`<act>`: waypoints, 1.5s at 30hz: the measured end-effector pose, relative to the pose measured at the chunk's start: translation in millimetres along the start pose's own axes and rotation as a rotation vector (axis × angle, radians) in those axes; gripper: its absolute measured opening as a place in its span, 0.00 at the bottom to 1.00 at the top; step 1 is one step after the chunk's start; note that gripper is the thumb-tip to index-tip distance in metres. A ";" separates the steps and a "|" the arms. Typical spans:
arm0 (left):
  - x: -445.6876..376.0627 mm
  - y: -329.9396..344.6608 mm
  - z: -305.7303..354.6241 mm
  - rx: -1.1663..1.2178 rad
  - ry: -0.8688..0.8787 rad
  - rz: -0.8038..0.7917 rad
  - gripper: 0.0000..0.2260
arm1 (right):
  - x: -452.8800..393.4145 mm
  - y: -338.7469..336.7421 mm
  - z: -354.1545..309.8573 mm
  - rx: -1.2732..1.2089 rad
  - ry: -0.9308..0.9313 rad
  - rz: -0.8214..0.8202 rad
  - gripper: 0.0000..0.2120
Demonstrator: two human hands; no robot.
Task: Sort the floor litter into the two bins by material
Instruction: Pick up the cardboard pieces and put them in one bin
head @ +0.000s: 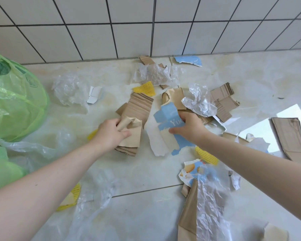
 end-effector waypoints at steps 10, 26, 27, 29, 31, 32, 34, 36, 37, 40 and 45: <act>-34.3 -1.8 6.6 0.211 -0.115 0.202 0.21 | -51.1 -16.3 -25.0 -0.287 0.207 0.156 0.20; -65.9 46.8 16.8 -0.207 -0.205 0.157 0.16 | -117.7 2.1 -15.3 0.188 0.190 0.066 0.13; -67.2 48.3 17.3 -0.207 -0.224 0.143 0.17 | -119.6 4.3 -14.7 0.209 0.184 0.056 0.15; -69.4 50.4 18.7 -0.207 -0.235 0.130 0.18 | -122.6 9.8 -13.4 0.236 0.170 0.040 0.18; -71.8 51.3 19.9 -0.162 -0.239 0.121 0.18 | -122.7 16.6 -12.9 0.254 0.159 0.020 0.20; -73.0 52.2 19.6 -0.128 -0.239 0.115 0.18 | -121.8 19.4 -12.7 0.256 0.152 0.016 0.21; -73.3 52.6 20.8 -0.071 -0.233 0.106 0.18 | -119.1 24.2 -12.9 0.256 0.131 0.025 0.20; -72.7 53.3 20.4 -0.017 -0.232 0.103 0.18 | -114.3 27.3 -14.3 0.237 0.107 0.056 0.19; -71.3 53.5 20.5 0.017 -0.245 0.099 0.18 | -111.8 28.4 -15.0 0.219 0.095 0.075 0.18; -66.2 54.6 20.5 0.086 -0.294 0.106 0.16 | -103.5 28.8 -17.3 0.137 0.074 0.106 0.14; -58.2 50.1 20.7 0.170 -0.290 0.138 0.11 | -83.2 20.3 -25.5 0.001 0.034 0.150 0.12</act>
Point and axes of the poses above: each hand's wrist, its own x-axis away from the middle knuckle, its own y-axis out of the palm, z = x × y, the point moved 2 cm from there along -x, towards the middle knuckle, and after that the axes turned 15 degrees about z, right-handed, at the moved point
